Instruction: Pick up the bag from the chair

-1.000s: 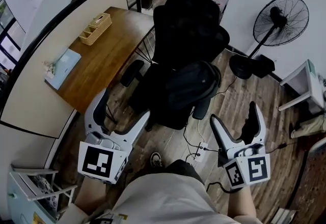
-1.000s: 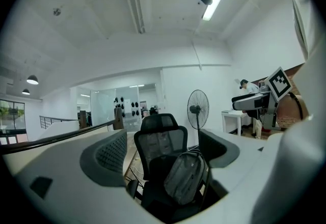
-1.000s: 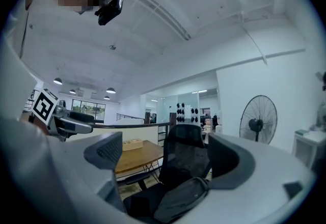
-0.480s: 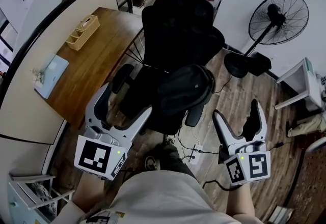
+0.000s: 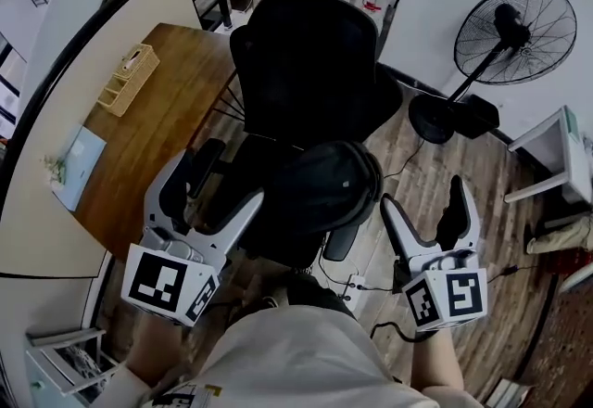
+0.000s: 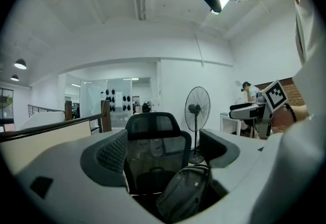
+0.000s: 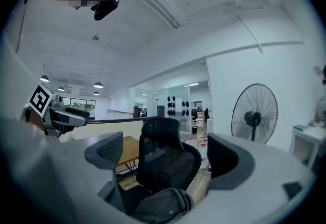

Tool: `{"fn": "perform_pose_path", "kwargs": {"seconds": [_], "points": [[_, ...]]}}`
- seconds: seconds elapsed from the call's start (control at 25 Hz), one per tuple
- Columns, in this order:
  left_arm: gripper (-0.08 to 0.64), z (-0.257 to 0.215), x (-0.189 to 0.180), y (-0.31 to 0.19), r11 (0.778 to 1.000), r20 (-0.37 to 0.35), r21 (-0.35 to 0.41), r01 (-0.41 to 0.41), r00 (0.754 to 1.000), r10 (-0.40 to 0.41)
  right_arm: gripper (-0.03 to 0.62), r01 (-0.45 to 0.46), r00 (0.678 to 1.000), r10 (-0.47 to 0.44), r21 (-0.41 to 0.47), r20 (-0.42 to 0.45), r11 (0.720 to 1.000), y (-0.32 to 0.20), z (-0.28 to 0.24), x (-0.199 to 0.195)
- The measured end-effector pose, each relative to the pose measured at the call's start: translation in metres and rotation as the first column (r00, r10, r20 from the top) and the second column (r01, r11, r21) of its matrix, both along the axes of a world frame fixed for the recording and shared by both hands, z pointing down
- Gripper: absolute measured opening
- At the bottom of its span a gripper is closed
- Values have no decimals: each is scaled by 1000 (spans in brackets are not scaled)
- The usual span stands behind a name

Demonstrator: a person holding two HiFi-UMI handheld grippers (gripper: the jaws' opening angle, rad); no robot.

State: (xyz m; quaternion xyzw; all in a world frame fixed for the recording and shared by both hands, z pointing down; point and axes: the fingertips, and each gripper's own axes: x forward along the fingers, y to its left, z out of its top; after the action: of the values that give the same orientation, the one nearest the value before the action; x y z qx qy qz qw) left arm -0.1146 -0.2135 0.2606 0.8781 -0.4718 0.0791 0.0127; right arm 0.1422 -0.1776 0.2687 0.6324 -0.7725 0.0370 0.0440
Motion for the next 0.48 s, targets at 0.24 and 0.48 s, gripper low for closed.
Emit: {"fn": "perform_pose_path", "kwargs": {"seconds": [0.24,0.48], "points": [[430,12,35,-43,1000,34,-29,-11,999,12,516,5,1000,-4,-23,18,1000,-49,14,33],[430,16,56,-71,999,28,-46,-29,999,30,512,0,999,0,-17,35,1000,-73,19,48]]}}
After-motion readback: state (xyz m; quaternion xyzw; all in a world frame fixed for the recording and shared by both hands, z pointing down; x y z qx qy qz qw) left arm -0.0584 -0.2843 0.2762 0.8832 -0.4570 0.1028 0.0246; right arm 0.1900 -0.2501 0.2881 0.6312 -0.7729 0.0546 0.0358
